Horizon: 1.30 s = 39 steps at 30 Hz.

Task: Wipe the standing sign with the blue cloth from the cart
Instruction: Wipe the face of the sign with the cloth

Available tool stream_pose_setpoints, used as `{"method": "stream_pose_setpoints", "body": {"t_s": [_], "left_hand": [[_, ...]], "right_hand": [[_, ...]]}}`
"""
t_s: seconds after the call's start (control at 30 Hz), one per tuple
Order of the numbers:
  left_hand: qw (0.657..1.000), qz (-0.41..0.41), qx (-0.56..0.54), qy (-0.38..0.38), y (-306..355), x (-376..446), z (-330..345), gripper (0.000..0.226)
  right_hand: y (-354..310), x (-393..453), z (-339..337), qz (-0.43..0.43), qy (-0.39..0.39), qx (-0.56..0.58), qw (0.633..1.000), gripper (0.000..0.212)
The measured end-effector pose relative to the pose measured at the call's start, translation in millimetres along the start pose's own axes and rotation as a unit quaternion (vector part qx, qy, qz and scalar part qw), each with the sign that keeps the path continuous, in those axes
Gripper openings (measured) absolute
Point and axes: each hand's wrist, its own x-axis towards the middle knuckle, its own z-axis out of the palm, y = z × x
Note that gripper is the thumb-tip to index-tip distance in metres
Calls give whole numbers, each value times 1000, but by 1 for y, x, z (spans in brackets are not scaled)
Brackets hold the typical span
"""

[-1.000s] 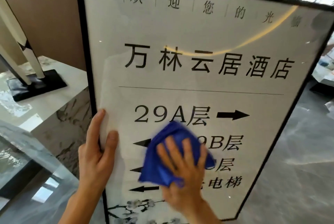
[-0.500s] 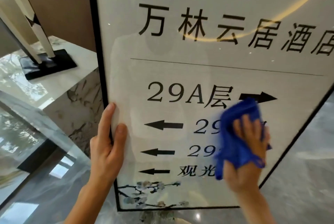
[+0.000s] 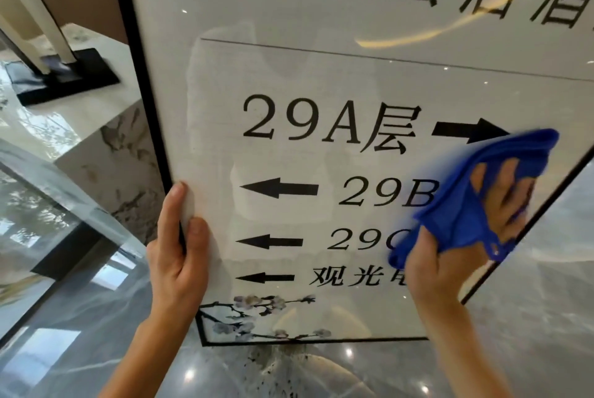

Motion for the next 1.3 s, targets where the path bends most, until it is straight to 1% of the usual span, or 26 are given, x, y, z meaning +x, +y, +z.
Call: {"method": "stream_pose_setpoints", "body": {"t_s": [0.07, 0.13, 0.17, 0.23, 0.3, 0.37, 0.43, 0.53, 0.57, 0.67, 0.73, 0.77, 0.83, 0.9, 1.0, 1.07, 1.13, 1.2, 1.3], "left_hand": [[1000, 11, 5, 6, 1, 0, 1, 40], [1000, 28, 6, 6, -3, -1, 2, 41], [999, 35, 3, 4, -6, -1, 1, 41], [999, 45, 1, 2, -10, -2, 0, 42], [998, 56, 6, -1, -10, -1, -2, 42], [997, 74, 9, -8, -10, 0, -1, 42], [996, 85, 16, -12, -12, 2, 0, 44], [997, 78, 23, -7, -13, 1, 1, 51], [997, 74, 16, -7, -14, 0, 1, 49], [998, 58, 0, -12, -18, -4, 1, 45], [999, 48, 12, -6, -19, -8, 2, 48], [999, 42, 15, -7, -19, -12, 2, 48], [1000, 22, 14, -16, -24, -21, 1, 42], [999, 8, 28, -21, -30, -31, 1, 41], [999, 14, 48, -13, -36, -35, 4, 50], [998, 30, 56, 0, -39, -33, 4, 52], [998, 30, 47, 9, -44, -32, 3, 48], [998, 36, 40, 17, -49, -34, 2, 42], [998, 50, 27, 24, -54, -36, 3, 42]], "right_hand": [[-23, -19, 15, -30, -20, -18, 999, 64], [-47, -50, 34, -90, -46, -77, 992, 64], [-59, -68, 42, -114, -63, -88, 988, 64], [-79, -106, 56, -161, -109, -96, 976, 64], [-91, -137, 66, -216, -155, -105, 958, 69], [-96, -153, 72, -245, -180, -109, 946, 75], [-95, -155, 71, -240, -188, -95, 947, 72], [-84, -143, 60, -243, -190, -69, 949, 62], [-78, -137, 54, -236, -186, -62, 952, 60], [-55, -113, 34, -194, -147, -62, 968, 57], [-30, -95, 18, -171, -120, -62, 976, 57], [-15, -87, 9, -164, -116, -66, 977, 53], [16, -73, -9, -147, -126, -83, 978, 48], [43, -68, -24, -130, -133, -99, 978, 48], [71, -74, -41, -126, -140, -96, 977, 50], [82, -81, -47, -117, -161, -116, 973, 54], [90, -94, -49, -92, -175, -139, 970, 51], [95, -110, -50, -72, -180, -138, 971, 51], [104, -124, -47, -35, -196, -129, 971, 52]]}}
